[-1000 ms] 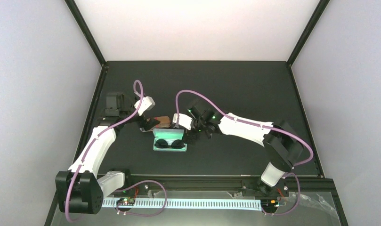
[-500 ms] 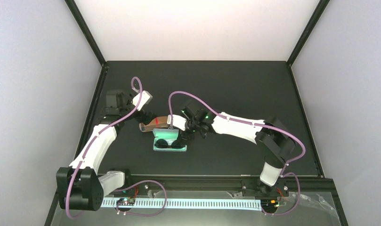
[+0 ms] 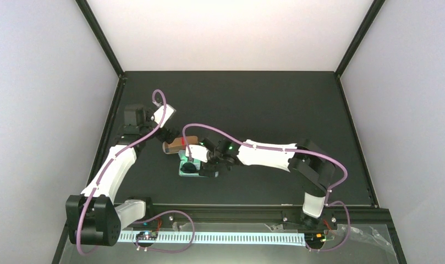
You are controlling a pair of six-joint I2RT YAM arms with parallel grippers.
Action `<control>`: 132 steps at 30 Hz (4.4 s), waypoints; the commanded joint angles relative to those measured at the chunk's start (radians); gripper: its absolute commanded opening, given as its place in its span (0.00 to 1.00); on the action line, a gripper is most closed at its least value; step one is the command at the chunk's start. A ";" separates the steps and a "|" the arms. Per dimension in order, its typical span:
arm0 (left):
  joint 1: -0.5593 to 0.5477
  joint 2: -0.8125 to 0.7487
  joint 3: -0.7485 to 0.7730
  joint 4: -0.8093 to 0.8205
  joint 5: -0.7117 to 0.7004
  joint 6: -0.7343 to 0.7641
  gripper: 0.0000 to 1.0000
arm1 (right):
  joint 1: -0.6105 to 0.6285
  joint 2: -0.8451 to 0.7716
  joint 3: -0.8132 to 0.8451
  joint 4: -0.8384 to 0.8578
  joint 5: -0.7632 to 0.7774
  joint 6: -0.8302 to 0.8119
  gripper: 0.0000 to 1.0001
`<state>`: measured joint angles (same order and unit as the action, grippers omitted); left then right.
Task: Organize the sunglasses
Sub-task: Adjust the sunglasses in the sunglasses case.
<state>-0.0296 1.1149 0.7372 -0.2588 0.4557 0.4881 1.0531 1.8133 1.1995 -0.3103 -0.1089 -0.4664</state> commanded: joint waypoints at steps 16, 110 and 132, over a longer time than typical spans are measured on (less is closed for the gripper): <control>-0.003 -0.013 0.038 0.046 -0.150 -0.050 0.99 | 0.053 0.063 0.013 0.078 0.173 0.018 1.00; -0.666 -0.445 -0.534 0.115 -0.406 0.639 0.99 | -0.300 -0.060 -0.033 -0.133 -0.083 0.095 1.00; -0.666 -0.556 -0.497 -0.016 -0.424 0.478 0.99 | -0.311 -0.199 -0.121 -0.113 -0.240 0.061 1.00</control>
<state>-0.6895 0.5598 0.2230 -0.2836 0.0666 1.0058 0.7483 1.6524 1.0817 -0.4248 -0.2893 -0.3775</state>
